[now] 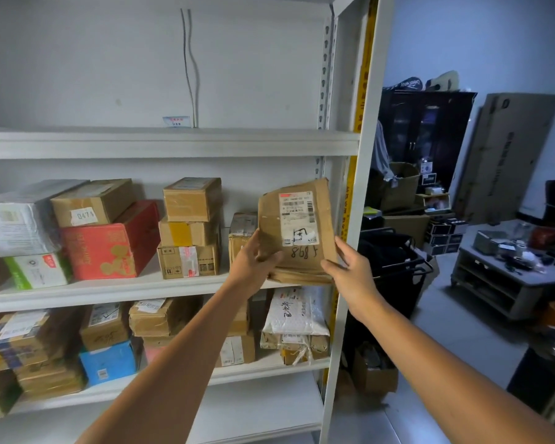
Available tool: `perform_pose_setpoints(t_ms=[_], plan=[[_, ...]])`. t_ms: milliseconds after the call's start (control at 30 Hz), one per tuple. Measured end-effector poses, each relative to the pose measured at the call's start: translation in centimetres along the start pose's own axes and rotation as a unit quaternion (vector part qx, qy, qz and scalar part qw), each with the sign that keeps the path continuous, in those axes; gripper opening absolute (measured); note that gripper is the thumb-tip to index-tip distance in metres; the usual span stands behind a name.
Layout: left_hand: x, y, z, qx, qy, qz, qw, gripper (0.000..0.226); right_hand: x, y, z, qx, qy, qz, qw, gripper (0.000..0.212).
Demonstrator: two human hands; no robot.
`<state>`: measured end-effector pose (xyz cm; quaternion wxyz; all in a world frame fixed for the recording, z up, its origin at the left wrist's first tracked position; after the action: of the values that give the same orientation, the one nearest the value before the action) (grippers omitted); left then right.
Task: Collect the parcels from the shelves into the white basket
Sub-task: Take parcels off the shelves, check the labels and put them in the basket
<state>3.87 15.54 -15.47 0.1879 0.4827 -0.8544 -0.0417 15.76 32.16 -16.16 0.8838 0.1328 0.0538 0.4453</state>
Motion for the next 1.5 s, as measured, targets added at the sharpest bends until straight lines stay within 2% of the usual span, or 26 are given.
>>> perform_pose_setpoints(t_ms=[133, 233, 433, 567, 667, 767, 867, 1000, 1100, 1300, 1500], plan=[[-0.3, 1.1, 0.7, 0.044, -0.017, -0.001, 0.999, 0.071, -1.4, -1.4, 1.6, 0.062, -0.114, -0.042, 0.991, 0.064], [-0.6, 1.8, 1.0, 0.047, -0.025, 0.014, 0.998, 0.050, -2.1, -2.2, 2.1, 0.090, -0.172, -0.076, 0.978, 0.065], [-0.9, 2.7, 1.1, 0.043, -0.027, 0.043, 0.998, 0.044, -2.5, -3.0, 2.0, 0.097, -0.224, -0.102, 0.964, 0.066], [-0.9, 3.0, 1.2, 0.033, -0.036, 0.056, 0.997, 0.039, -2.4, -2.5, 2.0, 0.085, -0.231, -0.091, 0.965, 0.067], [-0.8, 3.0, 1.2, 0.030, -0.046, 0.046, 0.997, 0.054, -1.7, -1.3, 1.7, 0.047, -0.203, -0.086, 0.974, 0.066], [-0.9, 3.2, 1.3, 0.034, -0.069, 0.040, 0.996, 0.069, -0.8, -0.1, 0.5, 0.003, -0.102, -0.061, 0.993, 0.062], [-1.5, 3.8, 1.4, 0.031, -0.084, 0.042, 0.995, 0.072, 0.2, 1.5, -1.2, -0.035, -0.024, -0.056, 0.998, 0.059], [-2.6, 5.4, 1.9, 0.039, -0.117, 0.045, 0.991, 0.074, 1.0, 4.0, -2.8, -0.072, 0.015, -0.062, 0.995, 0.050], [-3.5, 6.7, 2.3, 0.036, -0.098, 0.046, 0.993, 0.068, 1.5, 6.2, -3.6, -0.086, 0.009, -0.065, 0.994, 0.048], [-4.9, 9.9, 3.8, 0.031, -0.072, 0.034, 0.996, 0.042, 1.9, 10.5, -5.2, -0.099, -0.025, -0.065, 0.993, 0.030], [-6.0, 13.0, 4.9, 0.024, -0.057, 0.036, 0.997, 0.031, 2.4, 13.3, -6.5, -0.096, -0.043, -0.067, 0.992, 0.023]])
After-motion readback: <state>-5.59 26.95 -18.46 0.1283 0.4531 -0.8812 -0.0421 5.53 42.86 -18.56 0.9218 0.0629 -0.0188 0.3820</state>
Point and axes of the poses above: each hand's wrist, its own y-axis towards the middle knuckle, its own x-axis out of the back of the hand, z = x × y, the point moved 2 cm from there along y, towards the middle knuckle, and after that the axes turned 3 degrees about y, right-handed, at the moved point
